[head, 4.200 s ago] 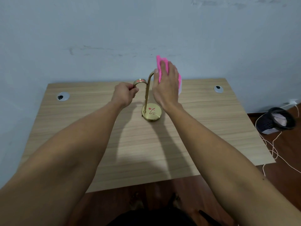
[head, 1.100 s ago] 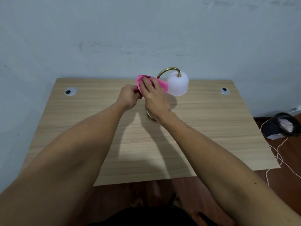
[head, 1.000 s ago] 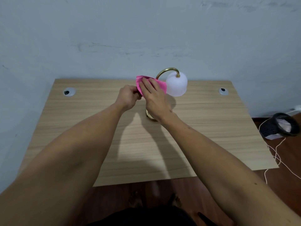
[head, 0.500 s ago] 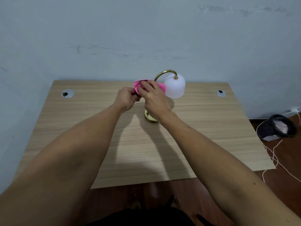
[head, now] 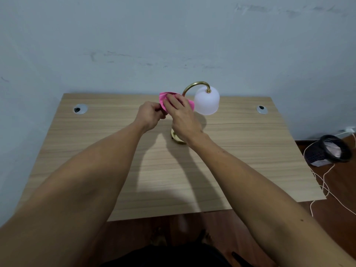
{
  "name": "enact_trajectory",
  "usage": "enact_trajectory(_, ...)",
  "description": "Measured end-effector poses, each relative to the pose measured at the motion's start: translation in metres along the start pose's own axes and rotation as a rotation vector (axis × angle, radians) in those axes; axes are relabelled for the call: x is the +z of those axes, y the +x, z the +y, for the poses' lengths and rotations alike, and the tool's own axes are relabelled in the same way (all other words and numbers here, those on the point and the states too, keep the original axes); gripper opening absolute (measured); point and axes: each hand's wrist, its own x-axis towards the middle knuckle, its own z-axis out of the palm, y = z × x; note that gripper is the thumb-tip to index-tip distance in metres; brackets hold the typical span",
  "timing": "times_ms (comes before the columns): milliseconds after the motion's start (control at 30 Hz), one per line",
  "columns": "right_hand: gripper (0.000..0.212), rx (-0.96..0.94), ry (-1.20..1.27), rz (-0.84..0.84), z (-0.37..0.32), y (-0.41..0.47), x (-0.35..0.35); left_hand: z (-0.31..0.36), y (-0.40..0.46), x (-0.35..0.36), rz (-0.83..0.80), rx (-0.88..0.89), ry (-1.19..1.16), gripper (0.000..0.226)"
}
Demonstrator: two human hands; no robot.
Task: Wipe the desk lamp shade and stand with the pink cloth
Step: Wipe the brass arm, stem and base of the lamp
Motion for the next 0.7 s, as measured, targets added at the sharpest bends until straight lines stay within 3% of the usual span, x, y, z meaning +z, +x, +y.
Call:
enact_trajectory(200,0.063,0.049,0.015,0.009,-0.01,-0.002,0.004,-0.001,-0.001,0.0,0.009,0.008,0.011,0.016)
enact_trajectory(400,0.055,0.071,0.174,0.12,0.002,-0.01,-0.01,0.0,-0.001,0.002,0.007,0.004,-0.068,0.018)
enact_trajectory(567,0.045,0.346,0.38,0.277,0.008,-0.043,-0.01,-0.001,0.001,0.001,-0.007,0.025,-0.098,0.011)
enact_trajectory(700,0.047,0.234,0.334,0.405,0.009,-0.04,-0.008,-0.002,0.002,-0.002,-0.046,0.032,-0.082,0.008)
